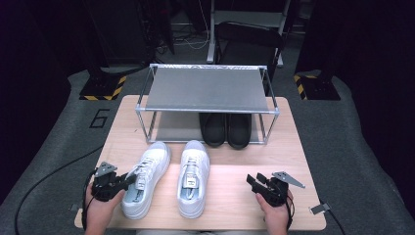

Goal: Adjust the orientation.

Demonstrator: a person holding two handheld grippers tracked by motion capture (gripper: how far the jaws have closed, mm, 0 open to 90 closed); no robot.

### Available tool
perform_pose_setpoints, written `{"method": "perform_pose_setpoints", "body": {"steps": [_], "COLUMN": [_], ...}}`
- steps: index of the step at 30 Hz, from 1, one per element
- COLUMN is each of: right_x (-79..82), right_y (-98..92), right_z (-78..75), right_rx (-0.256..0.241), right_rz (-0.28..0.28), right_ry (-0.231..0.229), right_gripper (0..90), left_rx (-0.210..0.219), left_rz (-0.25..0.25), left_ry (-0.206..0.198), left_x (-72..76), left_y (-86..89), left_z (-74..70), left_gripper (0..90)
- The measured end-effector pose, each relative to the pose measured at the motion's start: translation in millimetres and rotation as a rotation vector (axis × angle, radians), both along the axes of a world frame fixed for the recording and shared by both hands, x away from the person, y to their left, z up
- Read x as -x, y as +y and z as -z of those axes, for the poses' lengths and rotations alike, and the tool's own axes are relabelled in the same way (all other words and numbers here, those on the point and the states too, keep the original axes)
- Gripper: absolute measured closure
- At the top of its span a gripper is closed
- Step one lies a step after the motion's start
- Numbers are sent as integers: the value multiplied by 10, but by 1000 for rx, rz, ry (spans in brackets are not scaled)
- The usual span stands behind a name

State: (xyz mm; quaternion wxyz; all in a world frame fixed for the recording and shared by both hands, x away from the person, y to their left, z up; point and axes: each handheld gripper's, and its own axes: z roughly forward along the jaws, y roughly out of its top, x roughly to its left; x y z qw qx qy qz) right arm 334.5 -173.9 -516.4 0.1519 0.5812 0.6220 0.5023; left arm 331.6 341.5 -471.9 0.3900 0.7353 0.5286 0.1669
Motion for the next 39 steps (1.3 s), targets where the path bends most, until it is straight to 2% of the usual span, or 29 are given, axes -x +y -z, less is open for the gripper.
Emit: {"method": "perform_pose_setpoints", "body": {"steps": [5, 9, 10, 12, 13, 18, 21, 23, 25, 29, 34, 39], "right_x": [-1, 0, -1, -4, -7, -13, -12, -7, -17, -13, -14, -18], "right_y": [-9, -11, -12, -13, -13, -15, -19, -21, -29, -17, -8, -13], "right_z": [2, 2, 3, 9, 13, 20, 24, 20, 32, 31, 32, 39], "right_rx": [-4, -5, -5, -7, -9, -5, -3, -9, -9, -14, -9, -7], "right_rz": [2, 3, 3, 4, 3, -2, 0, 6, 3, 3, -2, -4], "right_ry": [1, 1, 1, 4, 4, -6, -3, 6, 1, 11, 6, 3], "right_gripper": [491, 491, 491, 491, 491, 491, 491, 490, 490, 490, 490, 490], "left_rx": [-32, 4, 23, 40, 48, 9, -23, -13, -23, 5, 13, 49], "left_rz": [6, -12, -20, -10, -12, 12, 48, 42, 42, 34, 45, 17], "left_ry": [-9, 21, 36, 52, 46, 40, 37, 46, 40, 37, 59, 70], "left_x": [14, 21, 14, 8, 9, -3, -8, 0, 23, 51, 65, 72], "left_y": [-12, 30, 45, 63, 59, 43, 58, 55, 42, 82, 103, 96], "left_z": [3, 12, 21, 26, 32, 20, 15, 26, 48, 103, 125, 133], "left_gripper": [720, 656, 631, 633, 642, 661, 647, 636, 641, 641, 656, 660]}}
